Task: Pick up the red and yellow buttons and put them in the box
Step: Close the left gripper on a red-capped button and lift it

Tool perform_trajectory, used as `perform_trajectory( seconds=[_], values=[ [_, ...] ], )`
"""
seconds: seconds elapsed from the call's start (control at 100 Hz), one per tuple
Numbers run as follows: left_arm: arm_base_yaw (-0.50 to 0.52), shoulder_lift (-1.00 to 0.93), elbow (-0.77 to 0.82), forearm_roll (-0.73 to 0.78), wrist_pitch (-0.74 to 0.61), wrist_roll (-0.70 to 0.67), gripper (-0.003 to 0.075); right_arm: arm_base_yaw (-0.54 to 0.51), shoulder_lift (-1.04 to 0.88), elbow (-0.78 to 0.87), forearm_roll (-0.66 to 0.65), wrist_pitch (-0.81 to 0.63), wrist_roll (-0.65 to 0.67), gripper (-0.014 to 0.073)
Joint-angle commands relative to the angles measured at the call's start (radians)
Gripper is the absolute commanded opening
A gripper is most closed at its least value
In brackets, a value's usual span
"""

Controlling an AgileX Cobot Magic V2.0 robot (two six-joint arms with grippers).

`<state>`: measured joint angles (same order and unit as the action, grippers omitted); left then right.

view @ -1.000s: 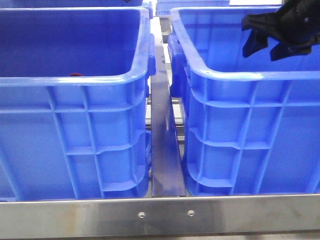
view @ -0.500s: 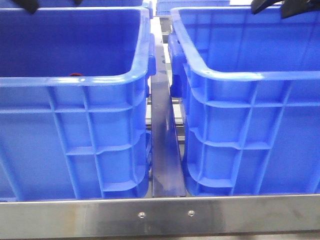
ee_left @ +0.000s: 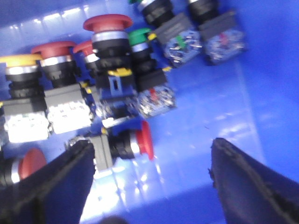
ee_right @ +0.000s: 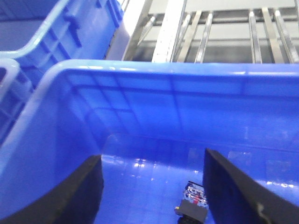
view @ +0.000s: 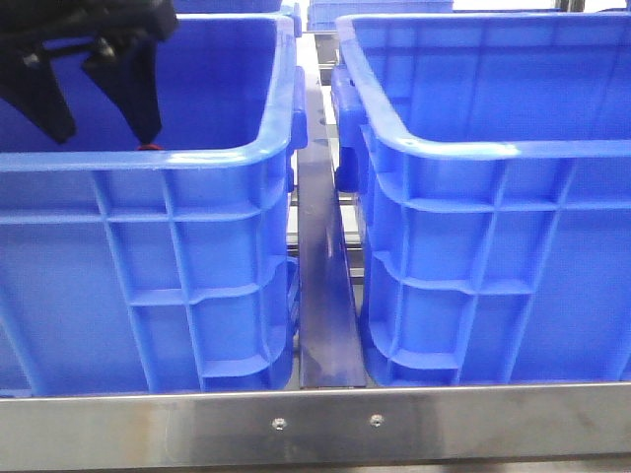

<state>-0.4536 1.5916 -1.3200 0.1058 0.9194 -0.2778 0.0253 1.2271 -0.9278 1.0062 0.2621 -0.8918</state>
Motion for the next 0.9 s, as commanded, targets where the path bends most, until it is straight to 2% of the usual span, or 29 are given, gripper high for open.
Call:
perform_trajectory(
  seconds=[0.0,0.42,0.63,0.72,0.89],
  values=[
    [0.029,0.014,-0.067,0.019,0.0,-0.013,0.048,-0.006,-0.062,-0.012,0.006,-0.023,-0.007,0.0485],
    [0.095,0.231,-0.239,-0.079,0.037,0.048,0.048,-0.006,-0.099,-0.007,0.006,-0.01,-0.007,0.0485],
    [0.1,0.263,-0.247,-0.079,0.037,0.048,0.0471,-0.006,-0.099,-0.007,0.006,-0.011,-0.007,0.0485],
    [0.1,0.263,-0.247,-0.079,0.035,0.048,0.0402,-0.006,-0.099,-0.007,0.006,-0.012,-0.007,0.0485],
    [0.1,0.257,-0.249,-0.079,0.03,0.048,0.0162,-0.006,-0.099,-0.007,0.006,-0.013,-0.007,0.0485]
  ],
)
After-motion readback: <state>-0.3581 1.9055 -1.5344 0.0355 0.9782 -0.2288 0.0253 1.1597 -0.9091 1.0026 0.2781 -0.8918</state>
